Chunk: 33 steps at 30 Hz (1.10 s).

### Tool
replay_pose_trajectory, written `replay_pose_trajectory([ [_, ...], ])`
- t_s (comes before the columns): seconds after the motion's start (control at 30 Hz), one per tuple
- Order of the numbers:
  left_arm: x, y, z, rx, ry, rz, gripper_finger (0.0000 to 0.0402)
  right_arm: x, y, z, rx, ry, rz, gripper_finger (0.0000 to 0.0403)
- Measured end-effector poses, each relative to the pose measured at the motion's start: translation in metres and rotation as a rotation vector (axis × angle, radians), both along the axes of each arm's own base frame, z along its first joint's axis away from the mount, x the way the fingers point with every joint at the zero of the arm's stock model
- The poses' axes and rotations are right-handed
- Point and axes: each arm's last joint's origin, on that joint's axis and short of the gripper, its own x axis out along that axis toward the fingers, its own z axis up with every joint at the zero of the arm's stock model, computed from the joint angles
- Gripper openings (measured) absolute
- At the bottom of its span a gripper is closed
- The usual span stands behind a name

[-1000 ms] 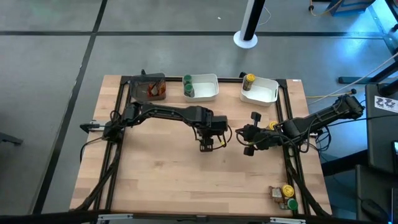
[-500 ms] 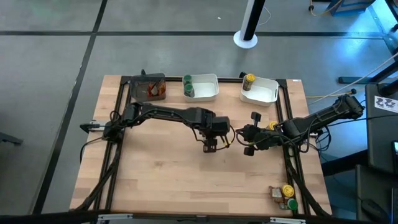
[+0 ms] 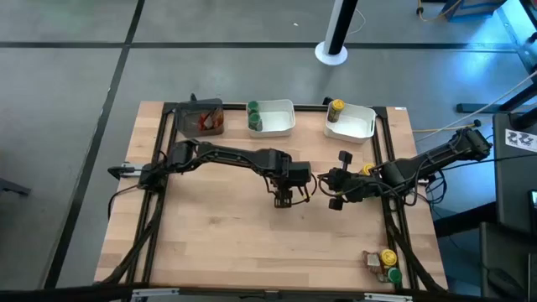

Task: Sort spices by type
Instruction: Put the bottom left yellow seasoning bottle into the right white bin

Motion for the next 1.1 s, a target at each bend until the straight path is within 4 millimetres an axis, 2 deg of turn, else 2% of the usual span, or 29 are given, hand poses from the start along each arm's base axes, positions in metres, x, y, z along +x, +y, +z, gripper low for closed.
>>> replay_pose_trajectory([
  [0.43, -0.001, -0.001, -0.005, -0.008, 0.025, 0.026, 0.0224, 0.000, 0.000, 0.000, -0.004, -0.008, -0.007, 0.0017],
  [0.63, 0.000, -0.001, -0.004, -0.005, 0.014, 0.017, 0.0224, 0.000, 0.002, 0.000, 0.052, 0.014, 0.048, 0.0017],
  [1.1, 0.014, -0.005, 0.001, -0.024, -0.148, 0.090, 0.0224, 0.000, 0.006, -0.002, 0.145, 0.052, 0.144, 0.0017],
])
